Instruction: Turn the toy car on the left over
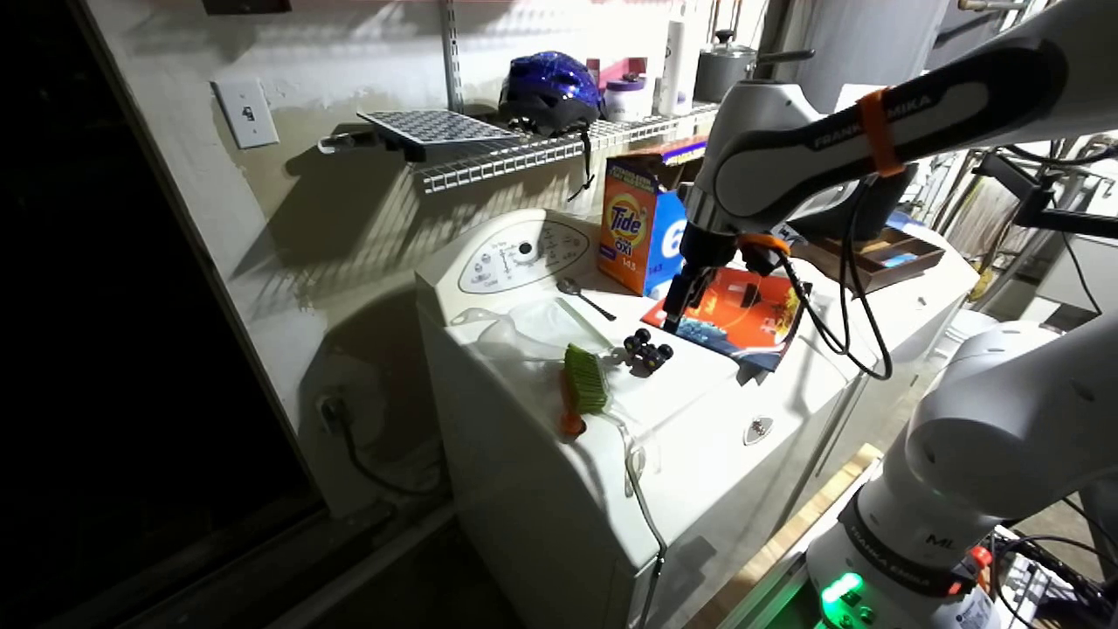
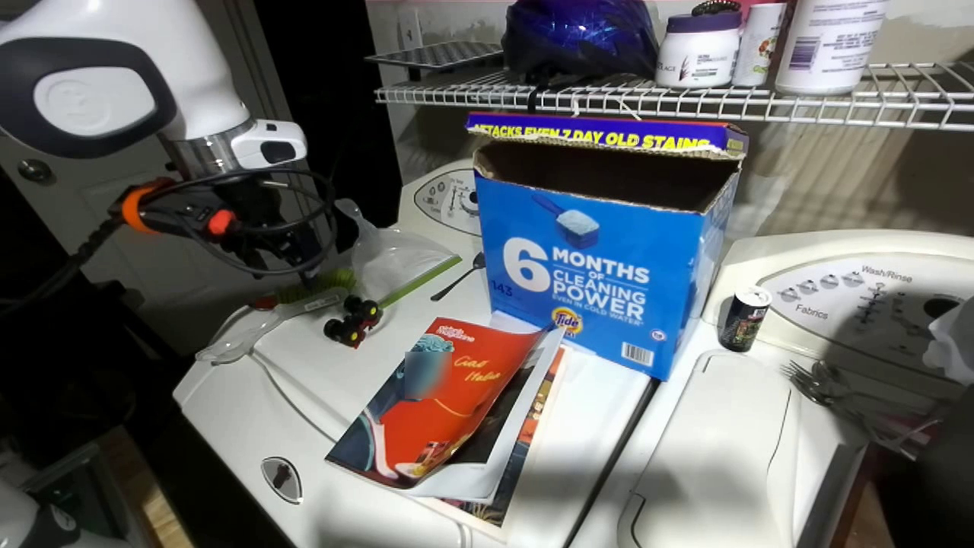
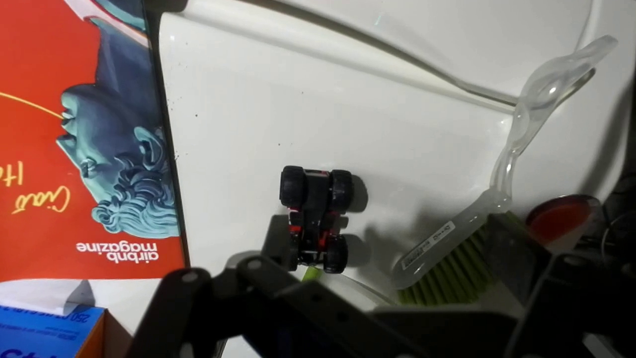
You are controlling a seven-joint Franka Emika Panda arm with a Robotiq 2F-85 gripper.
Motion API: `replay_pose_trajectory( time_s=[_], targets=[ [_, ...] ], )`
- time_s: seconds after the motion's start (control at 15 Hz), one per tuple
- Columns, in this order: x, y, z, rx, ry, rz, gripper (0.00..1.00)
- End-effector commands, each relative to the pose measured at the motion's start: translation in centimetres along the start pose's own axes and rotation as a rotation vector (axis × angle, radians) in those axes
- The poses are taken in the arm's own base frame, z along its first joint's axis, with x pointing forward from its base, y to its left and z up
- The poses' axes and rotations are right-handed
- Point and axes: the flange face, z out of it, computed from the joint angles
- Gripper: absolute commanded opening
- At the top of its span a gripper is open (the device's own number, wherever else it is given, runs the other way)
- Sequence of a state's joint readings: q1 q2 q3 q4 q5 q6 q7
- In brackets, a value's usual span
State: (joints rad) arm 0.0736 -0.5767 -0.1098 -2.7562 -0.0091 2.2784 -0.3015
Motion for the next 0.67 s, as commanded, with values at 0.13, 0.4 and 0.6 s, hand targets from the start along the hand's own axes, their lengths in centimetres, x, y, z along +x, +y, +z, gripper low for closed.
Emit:
replay_pose_trajectory(
  time_s=[0.13,0.4,0.6],
  targets=[
    [1.8,0.8,4.1,-0.017,0.023,0.057,1.0],
    [2.2,1.5,6.7,-0.024,0.022,0.122,1.0],
    [2.4,1.5,8.4,-0.012,0.023,0.152,1.0]
  ],
)
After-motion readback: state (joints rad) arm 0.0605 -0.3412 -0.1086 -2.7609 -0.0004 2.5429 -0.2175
